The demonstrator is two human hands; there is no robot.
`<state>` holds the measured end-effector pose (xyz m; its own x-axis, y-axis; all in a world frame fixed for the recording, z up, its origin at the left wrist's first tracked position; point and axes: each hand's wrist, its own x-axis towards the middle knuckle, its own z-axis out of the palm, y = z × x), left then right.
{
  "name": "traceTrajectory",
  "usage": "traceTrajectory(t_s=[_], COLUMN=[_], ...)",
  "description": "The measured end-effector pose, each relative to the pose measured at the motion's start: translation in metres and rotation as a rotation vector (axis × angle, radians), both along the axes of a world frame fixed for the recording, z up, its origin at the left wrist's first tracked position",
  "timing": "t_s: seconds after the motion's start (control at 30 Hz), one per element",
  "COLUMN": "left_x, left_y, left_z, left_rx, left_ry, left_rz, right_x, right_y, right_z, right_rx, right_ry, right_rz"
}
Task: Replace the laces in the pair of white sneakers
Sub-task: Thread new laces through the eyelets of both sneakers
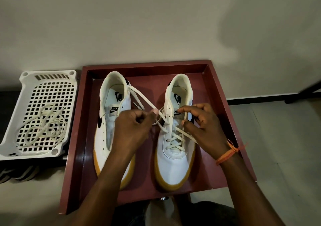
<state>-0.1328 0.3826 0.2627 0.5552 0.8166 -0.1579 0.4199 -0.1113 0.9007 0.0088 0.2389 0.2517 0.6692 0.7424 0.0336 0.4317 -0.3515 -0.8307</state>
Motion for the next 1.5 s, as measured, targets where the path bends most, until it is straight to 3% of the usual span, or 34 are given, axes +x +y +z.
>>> traceTrajectory(t_s=[0.17,0.33,0.57,0.73,0.83,0.9,1.0,1.17,1.33,1.5], left_x=[0.011,0.011,0.006,0.009,0.009,0.008,0.011,0.005,0.006,0.009], left_y=[-0.023,-0.016,-0.001,-0.012,-0.013,-0.013,-0.016,0.008,-0.009,-0.014], left_z=[-0.008,-0.01,-0.015,-0.01,-0.008,-0.012,-0.018,-0.012,-0.008,-0.009], left_rx=[-0.055,-0.032,-0.025,-0.122,-0.217,-0.181,-0.091,-0.135,-0.176,-0.159], left_ry=[-0.038,-0.116,-0.155,-0.04,-0.082,-0.116,-0.109,-0.284,0.03,-0.056], left_rz=[-0.049,0.081,0.249,-0.043,-0.205,-0.259,-0.188,0.178,-0.149,-0.18], right_x=[-0.001,-0.009,0.0,0.002,0.004,0.003,0.004,0.004,0.003,0.002], right_y=[0.002,0.003,-0.001,-0.004,-0.005,-0.004,-0.005,-0.007,-0.006,-0.006], right_z=[0.0,-0.008,-0.002,0.0,0.003,0.005,0.005,0.006,0.007,0.007], right_rx=[-0.025,-0.123,0.042,0.053,0.038,0.031,0.036,0.027,0.034,0.009], right_ry=[-0.032,-0.156,-0.069,0.002,0.024,0.041,0.053,0.099,0.133,0.118], right_rz=[-0.017,-0.025,-0.027,-0.025,-0.02,-0.022,-0.015,0.009,0.026,0.028])
